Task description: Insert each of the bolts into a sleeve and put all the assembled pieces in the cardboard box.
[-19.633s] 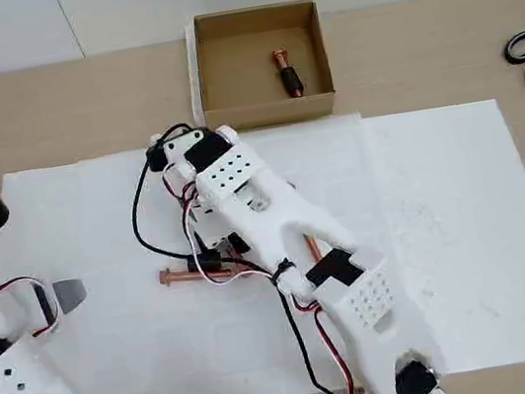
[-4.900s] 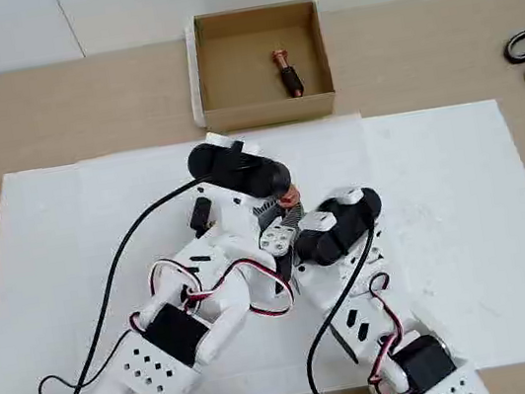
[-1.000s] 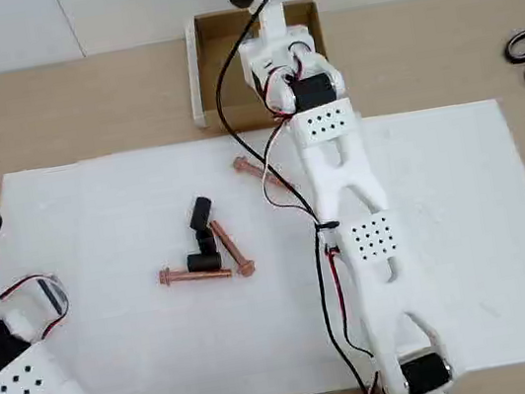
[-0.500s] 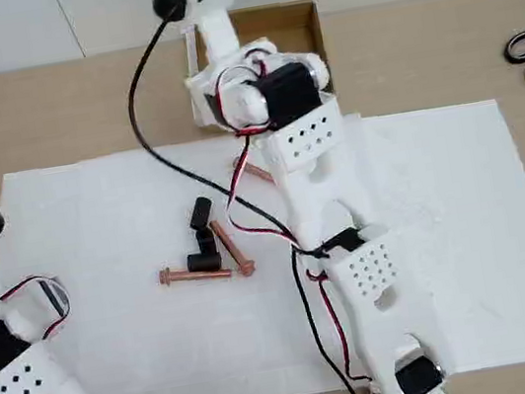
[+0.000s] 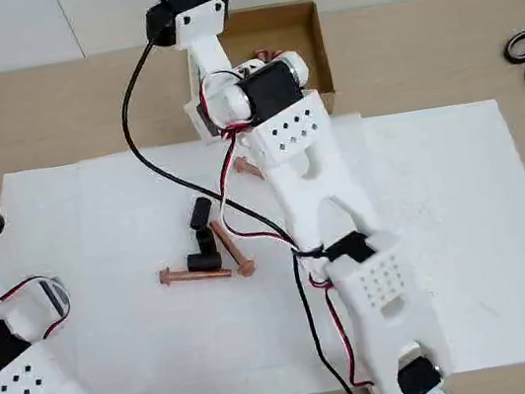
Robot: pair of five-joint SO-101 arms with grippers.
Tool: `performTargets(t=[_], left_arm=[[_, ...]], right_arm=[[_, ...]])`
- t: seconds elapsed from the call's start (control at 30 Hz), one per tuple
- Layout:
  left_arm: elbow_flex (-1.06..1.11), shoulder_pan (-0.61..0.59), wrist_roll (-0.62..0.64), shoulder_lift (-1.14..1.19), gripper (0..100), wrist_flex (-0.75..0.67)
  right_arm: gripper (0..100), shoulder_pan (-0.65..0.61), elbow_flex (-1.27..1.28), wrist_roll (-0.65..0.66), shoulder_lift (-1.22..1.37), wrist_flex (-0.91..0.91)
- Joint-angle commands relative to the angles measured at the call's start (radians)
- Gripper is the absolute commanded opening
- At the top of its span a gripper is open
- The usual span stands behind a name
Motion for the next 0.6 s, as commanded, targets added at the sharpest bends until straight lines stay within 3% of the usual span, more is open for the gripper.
performTargets(t=[0.0,0.2,0.47,0.57], left_arm=[[-0.002,0.005,0.006,-0.018,17,0.006],[-0.002,0.005,0.006,-0.018,17,0.006],[0.016,0.005,0.006,-0.018,17,0.005],[0.018,0.005,0.006,-0.018,17,0.003]], right_arm=[[16.6,-0.033,0.212,-0.009,-0.217,0.015],[16.6,-0.119,0.517,-0.014,-0.366,0.004],[16.5,-0.197,0.632,-0.020,-0.312,-0.021],[16.5,-0.217,0.632,-0.078,-0.254,-0.065]])
